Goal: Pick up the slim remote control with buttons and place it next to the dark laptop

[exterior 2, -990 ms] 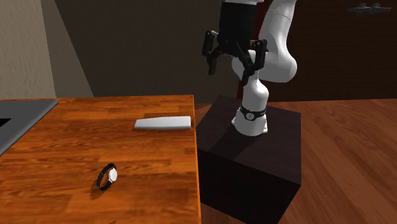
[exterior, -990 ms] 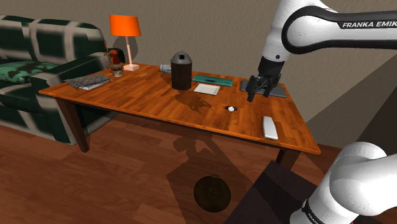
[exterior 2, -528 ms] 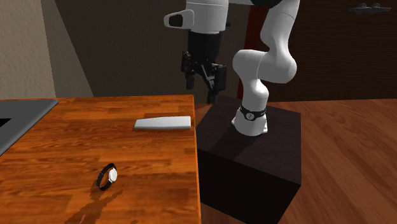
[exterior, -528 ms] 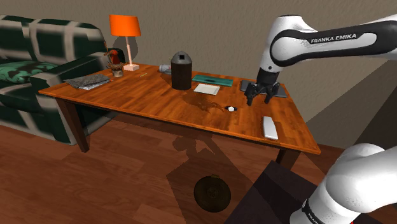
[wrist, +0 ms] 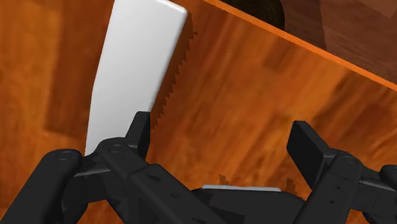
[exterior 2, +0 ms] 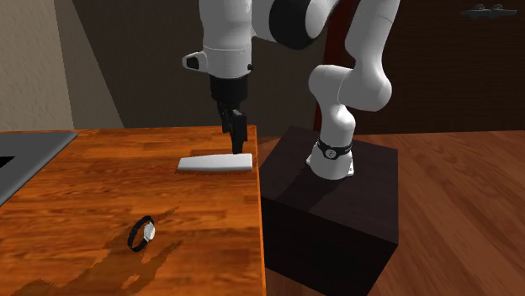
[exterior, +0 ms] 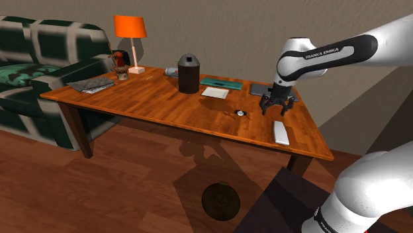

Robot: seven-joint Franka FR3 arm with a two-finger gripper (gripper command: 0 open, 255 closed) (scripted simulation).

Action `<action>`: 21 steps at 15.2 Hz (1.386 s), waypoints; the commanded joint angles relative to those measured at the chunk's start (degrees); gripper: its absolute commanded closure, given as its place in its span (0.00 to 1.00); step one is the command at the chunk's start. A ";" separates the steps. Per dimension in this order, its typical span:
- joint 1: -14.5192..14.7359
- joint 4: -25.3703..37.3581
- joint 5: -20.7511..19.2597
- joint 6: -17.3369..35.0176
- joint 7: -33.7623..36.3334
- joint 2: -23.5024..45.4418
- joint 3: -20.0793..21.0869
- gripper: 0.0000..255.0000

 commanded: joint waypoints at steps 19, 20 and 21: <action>-6.43 -3.42 1.24 16.56 4.55 15.95 -7.34 0.00; -6.43 -3.42 1.24 16.56 4.55 15.95 -7.34 0.00; -6.43 -3.42 1.24 16.56 4.55 15.95 -7.34 0.00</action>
